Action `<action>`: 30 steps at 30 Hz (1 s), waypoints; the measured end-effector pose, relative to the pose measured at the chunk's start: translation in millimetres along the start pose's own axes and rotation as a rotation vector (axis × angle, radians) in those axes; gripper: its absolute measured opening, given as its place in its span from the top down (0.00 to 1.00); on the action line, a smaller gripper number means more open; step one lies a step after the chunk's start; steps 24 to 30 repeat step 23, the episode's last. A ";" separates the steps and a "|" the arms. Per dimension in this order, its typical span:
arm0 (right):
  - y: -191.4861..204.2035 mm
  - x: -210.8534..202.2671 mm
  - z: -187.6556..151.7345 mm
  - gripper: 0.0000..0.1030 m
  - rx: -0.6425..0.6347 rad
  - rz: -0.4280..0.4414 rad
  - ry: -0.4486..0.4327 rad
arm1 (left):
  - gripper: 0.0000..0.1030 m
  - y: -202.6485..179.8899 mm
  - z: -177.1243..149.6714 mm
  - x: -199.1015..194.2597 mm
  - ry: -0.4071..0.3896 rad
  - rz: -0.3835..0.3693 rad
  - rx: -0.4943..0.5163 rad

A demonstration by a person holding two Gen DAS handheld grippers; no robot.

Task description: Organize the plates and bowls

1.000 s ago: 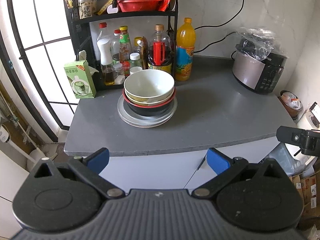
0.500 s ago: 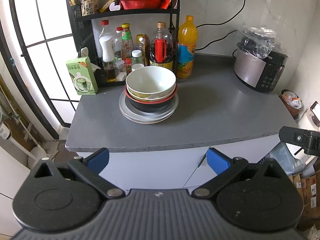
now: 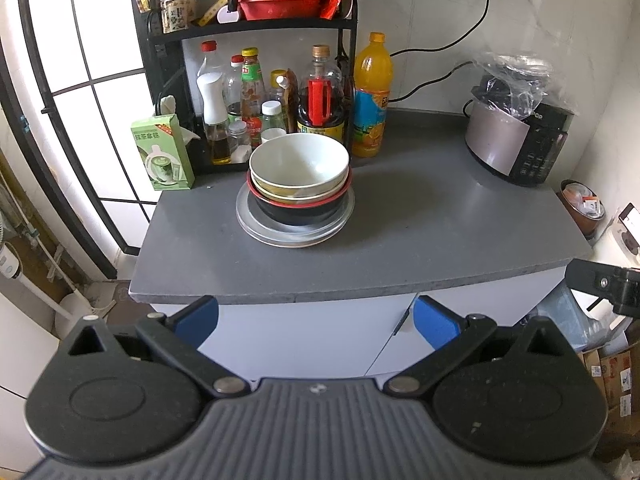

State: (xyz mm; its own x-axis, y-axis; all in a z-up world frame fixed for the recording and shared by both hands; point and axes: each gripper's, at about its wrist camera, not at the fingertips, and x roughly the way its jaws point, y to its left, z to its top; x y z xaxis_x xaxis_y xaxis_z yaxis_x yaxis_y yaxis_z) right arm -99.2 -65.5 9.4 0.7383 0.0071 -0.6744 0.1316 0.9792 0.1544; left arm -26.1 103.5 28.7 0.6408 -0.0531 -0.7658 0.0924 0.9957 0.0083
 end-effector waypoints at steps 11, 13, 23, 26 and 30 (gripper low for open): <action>-2.6 -1.0 1.7 0.00 -0.002 -0.002 -0.014 | 0.00 -3.4 2.9 -0.9 -0.015 0.005 0.001; -2.2 -1.1 1.6 0.00 -0.003 -0.002 -0.014 | 0.00 -4.5 3.8 -0.7 -0.015 0.004 0.003; 3.5 2.6 5.4 0.00 -0.014 0.004 -0.016 | 0.00 -2.4 7.0 0.1 -0.029 0.010 -0.013; 3.5 2.6 5.4 0.00 -0.014 0.004 -0.016 | 0.00 -2.4 7.0 0.1 -0.029 0.010 -0.013; 3.5 2.6 5.4 0.00 -0.014 0.004 -0.016 | 0.00 -2.4 7.0 0.1 -0.029 0.010 -0.013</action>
